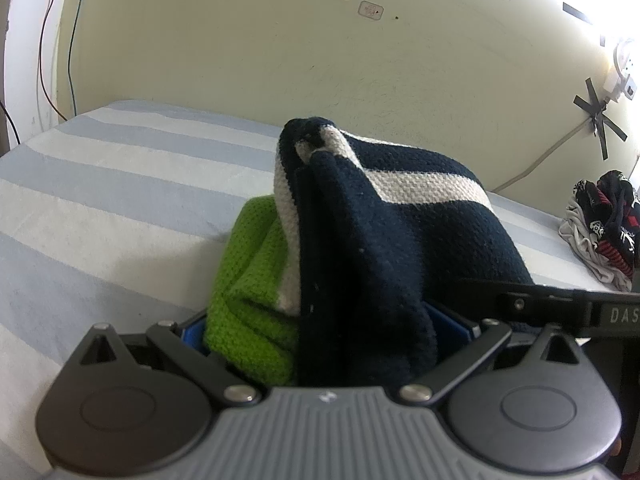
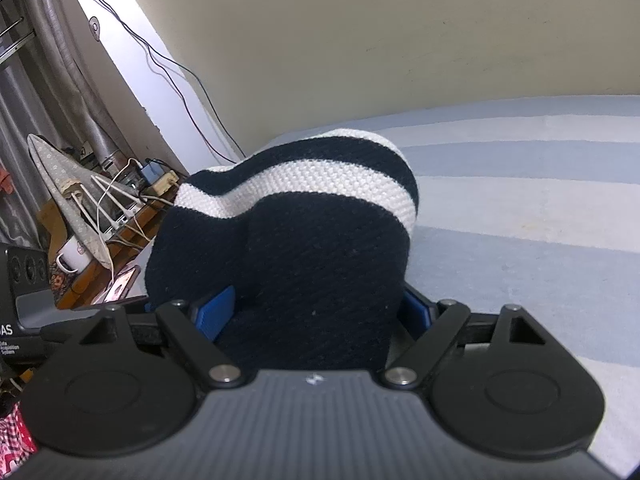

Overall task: Fold small clothes
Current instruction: 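Hold the folded bundle pinched between both grippers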

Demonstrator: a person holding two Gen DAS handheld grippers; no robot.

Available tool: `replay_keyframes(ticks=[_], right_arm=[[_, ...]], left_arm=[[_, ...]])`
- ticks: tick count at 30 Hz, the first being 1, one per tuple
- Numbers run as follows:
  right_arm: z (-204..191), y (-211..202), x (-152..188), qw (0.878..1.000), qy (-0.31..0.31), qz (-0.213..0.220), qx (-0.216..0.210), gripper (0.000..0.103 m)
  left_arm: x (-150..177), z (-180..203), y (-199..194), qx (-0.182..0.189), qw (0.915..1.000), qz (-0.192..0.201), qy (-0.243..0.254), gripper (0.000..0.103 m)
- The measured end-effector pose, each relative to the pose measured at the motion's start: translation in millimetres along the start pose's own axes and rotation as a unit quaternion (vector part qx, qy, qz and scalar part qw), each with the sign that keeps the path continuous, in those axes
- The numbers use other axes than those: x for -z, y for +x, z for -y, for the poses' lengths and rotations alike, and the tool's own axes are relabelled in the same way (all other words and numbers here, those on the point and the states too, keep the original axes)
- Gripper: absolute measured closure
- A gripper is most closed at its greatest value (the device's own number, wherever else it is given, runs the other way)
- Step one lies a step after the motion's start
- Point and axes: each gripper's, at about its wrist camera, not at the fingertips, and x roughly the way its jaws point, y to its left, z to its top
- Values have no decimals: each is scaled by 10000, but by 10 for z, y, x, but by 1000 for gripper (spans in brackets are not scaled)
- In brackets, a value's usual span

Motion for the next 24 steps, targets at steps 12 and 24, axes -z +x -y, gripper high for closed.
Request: replay_keyframes(ticks=[12,24], right_arm=[[-1,-1,4,10000,12,17,-6,14],[-2,0,2,10000,21,18,-29,13]], left_arm=[[5,11,-7,-23,10000,13,27,0],[7,13,-2,-2,10000,4,20,0]])
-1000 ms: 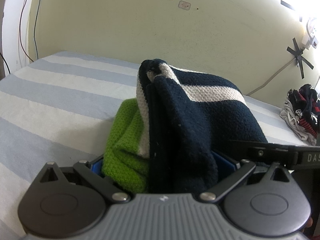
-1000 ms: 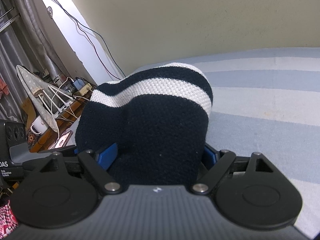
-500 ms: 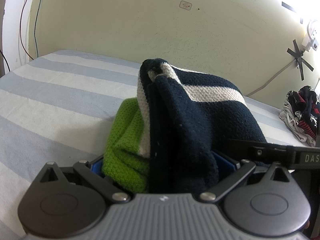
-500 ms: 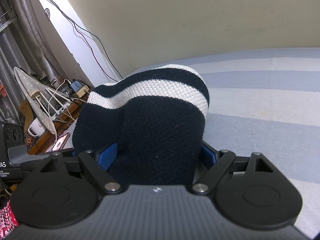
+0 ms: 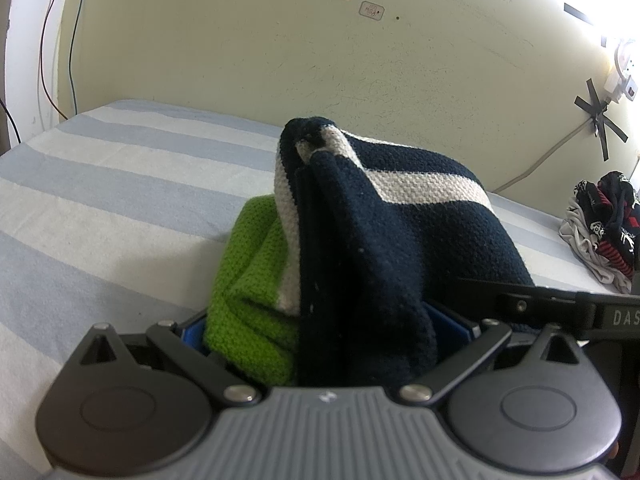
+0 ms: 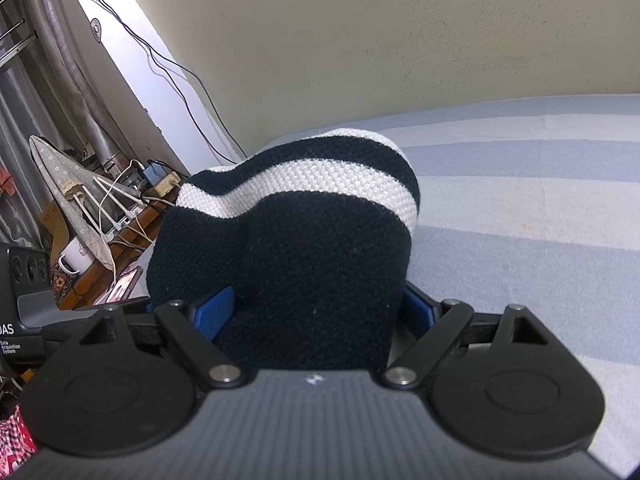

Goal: Fold small clothes

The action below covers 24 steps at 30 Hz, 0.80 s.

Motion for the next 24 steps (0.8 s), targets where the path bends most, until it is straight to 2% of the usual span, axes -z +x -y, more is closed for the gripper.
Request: replay_keyframes(ticks=[13,15,19,21,24], right_arm=[[-8,-1,6,10000,-14,22,33,14],[-22,-3,6,10000,-1,28,12,22],[-50,-30,-10,9998,170,89,-18,37],[-198,-70,-74,9999,39,143,-89,48],[-548,-81,-281,9985,-479,233,-124,51]], left_arm=[[-5,5,4,-22,10000,-14,-9,0],[-12,0,0,7,10000,-14,-41,2],[-3,-33,-71,268,9995,152,-60,17],[-18,-83,-139,445,9985,248,-182,23],[-157,-260,-300,716,9948,397,-604,33]])
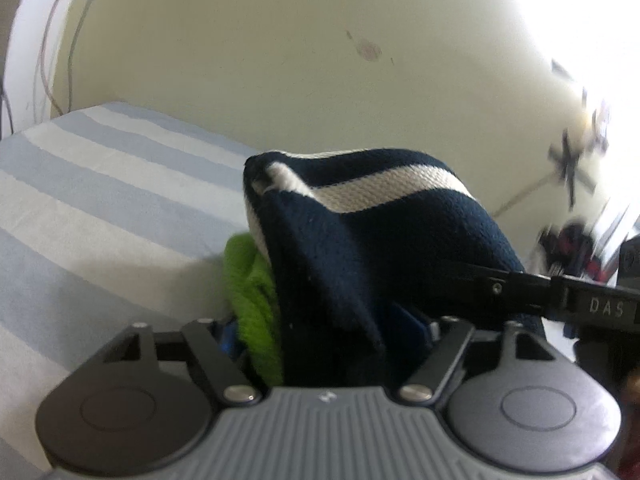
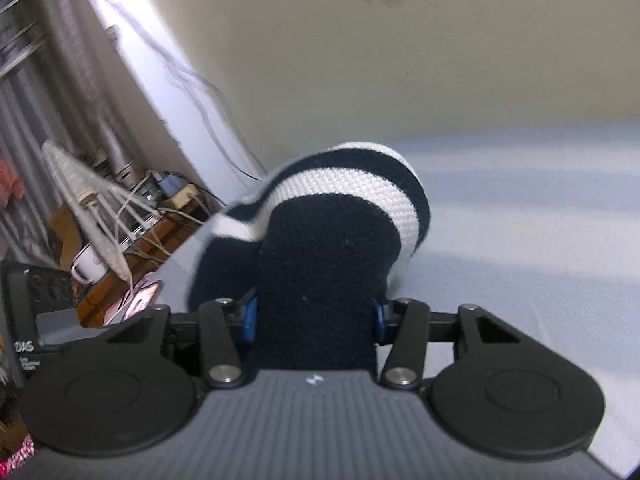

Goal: Fold small clothes

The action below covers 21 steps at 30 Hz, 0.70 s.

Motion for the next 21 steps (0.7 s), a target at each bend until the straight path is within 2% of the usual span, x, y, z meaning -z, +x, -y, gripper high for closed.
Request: replay_keyframes(ticks=[2,4,8,11,13,15,16,17,18,19,20,21], right_arm=[[-235,82,-238,9994,-319,65,-152,51],[-437,205,-477,9975,-573,153,-386,52],[-827,622,-962,9917,-959,371,-776,52],[-1001,1130,-1302,9878,-1095,552,-962,52],[-1021,1514,-1425,9869,-1165,644,-914,51],[-968,1967,-1475,9876,-1251,619,-715,46],[-873,2215,-1496,9903,-1182,504,-528,44],[-749,2479,-1485,9941,-1033,287,-158,33],[-656,2640,-1439,9948,-946,168,330,29],[-562,2736,-1373,9935,-887,110,707,29],[-449,2749,-1294,9944,-764,68,722,30],[-338,2699,-1213,9971,-573,25,494,30]], left_arm=[[-204,-108,-176,63,9993,282,-229,35],[-427,-190,-373,-56,9977,640,-230,35],[-1012,-318,-627,-661,9919,1080,122,35],[-1500,-550,-583,-1117,9863,1199,213,35],[-1750,-771,-370,-1374,9841,1124,103,36],[-1879,-1039,-25,-1738,9804,923,-119,37],[-1902,-1179,181,-1909,9785,763,-188,31],[-1895,-1339,446,-2144,9750,493,-299,32],[-1863,-1477,626,-2386,9698,215,-457,36],[-1812,-1609,779,-2583,9637,-80,-676,48],[-1757,-1706,887,-2603,9610,-259,-894,49],[-1716,-1752,931,-2569,9606,-236,-1030,47]])
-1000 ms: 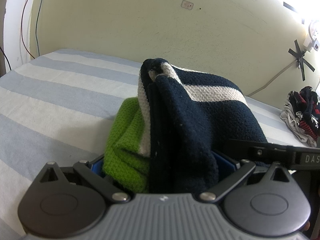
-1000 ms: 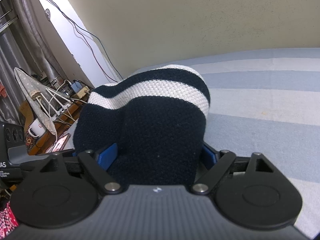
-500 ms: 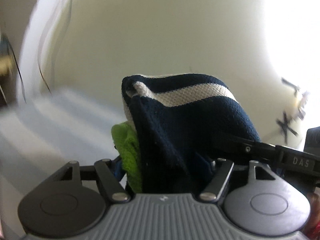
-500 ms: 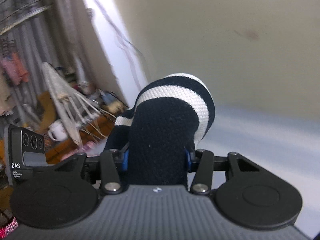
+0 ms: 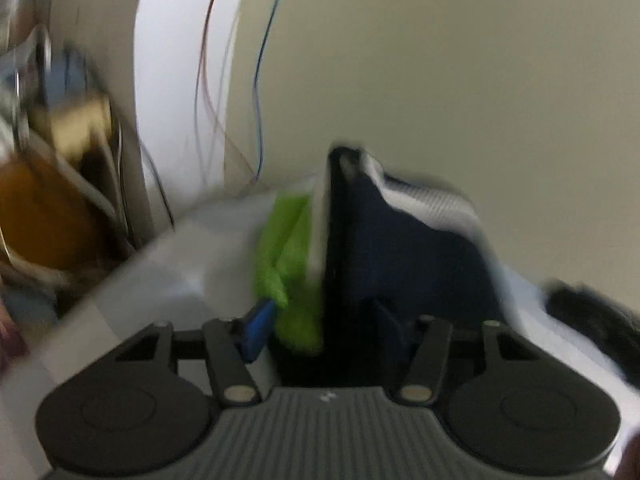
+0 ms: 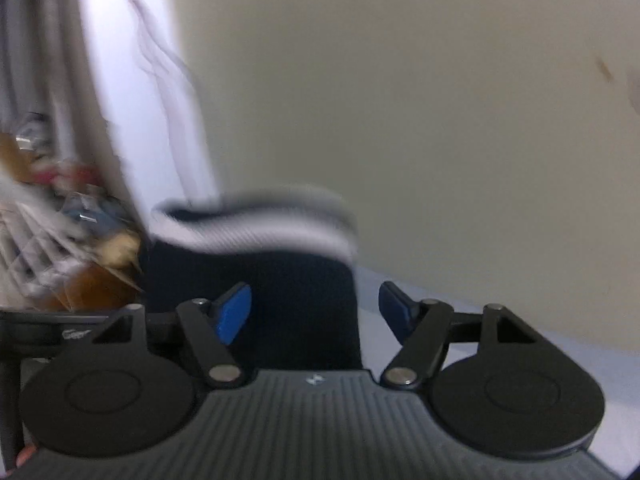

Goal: Fold small clothes

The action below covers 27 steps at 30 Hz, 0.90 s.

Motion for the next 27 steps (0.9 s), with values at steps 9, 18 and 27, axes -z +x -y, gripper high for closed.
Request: replay_keyframes(ticks=[9,18,27], right_arm=[[210,-698,720,9961,813,-22,-336,30],[59,-1450,1085,9995,-150,-9,-276,29],[297,-1779,1325,9993,-275,-26,-261,26]], left_arm=[[366,376,-640,-634,9934,781,559,23],[1368,556,-1174,-1208,9866,1043,346,9],[1889,872,-1313,-1625,9789,1024,690,0]])
